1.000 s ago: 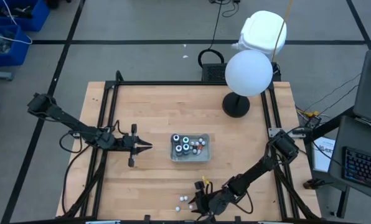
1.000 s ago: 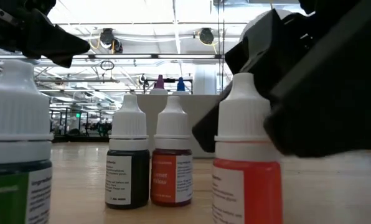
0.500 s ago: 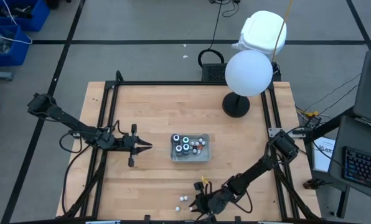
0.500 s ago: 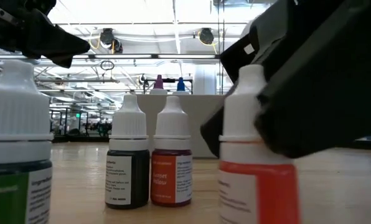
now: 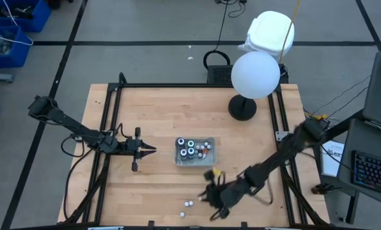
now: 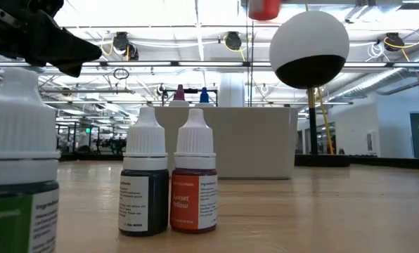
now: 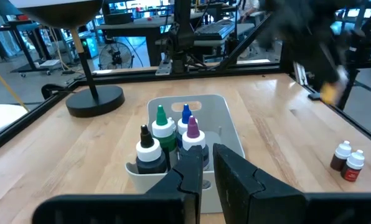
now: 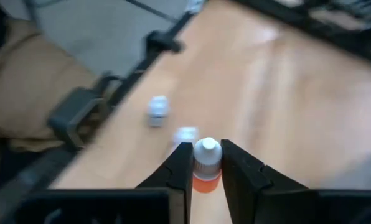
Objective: Pick & Place food coloring
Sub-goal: Put the small orange food coloring bottle into the gray bin
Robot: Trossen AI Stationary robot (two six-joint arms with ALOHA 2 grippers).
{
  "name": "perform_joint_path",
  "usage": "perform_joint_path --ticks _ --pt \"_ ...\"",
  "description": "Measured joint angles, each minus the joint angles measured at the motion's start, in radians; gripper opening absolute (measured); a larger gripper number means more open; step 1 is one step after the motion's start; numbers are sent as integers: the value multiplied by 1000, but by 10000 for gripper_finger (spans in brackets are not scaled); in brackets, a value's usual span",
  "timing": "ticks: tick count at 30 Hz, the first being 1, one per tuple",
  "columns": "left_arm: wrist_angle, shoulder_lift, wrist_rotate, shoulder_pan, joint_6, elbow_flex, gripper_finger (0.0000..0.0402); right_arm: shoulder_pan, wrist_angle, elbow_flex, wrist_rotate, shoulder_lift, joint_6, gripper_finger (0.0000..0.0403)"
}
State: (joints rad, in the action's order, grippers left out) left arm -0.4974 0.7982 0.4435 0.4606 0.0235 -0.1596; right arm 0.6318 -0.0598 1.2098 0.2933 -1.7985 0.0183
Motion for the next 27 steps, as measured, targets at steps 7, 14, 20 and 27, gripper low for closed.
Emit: perform_joint_path --ticks 7,14,20,27 --pt "3 0 0 0 0 0 47 -128 70 -155 52 306 101 49" --pt "30 0 1 0 16 0 47 -339 10 -409 24 528 105 48" --pt "47 0 1 0 -21 0 47 -499 -12 -459 -135 550 152 48" --pt "24 0 1 0 -221 0 47 -600 -142 -459 -278 485 207 48"
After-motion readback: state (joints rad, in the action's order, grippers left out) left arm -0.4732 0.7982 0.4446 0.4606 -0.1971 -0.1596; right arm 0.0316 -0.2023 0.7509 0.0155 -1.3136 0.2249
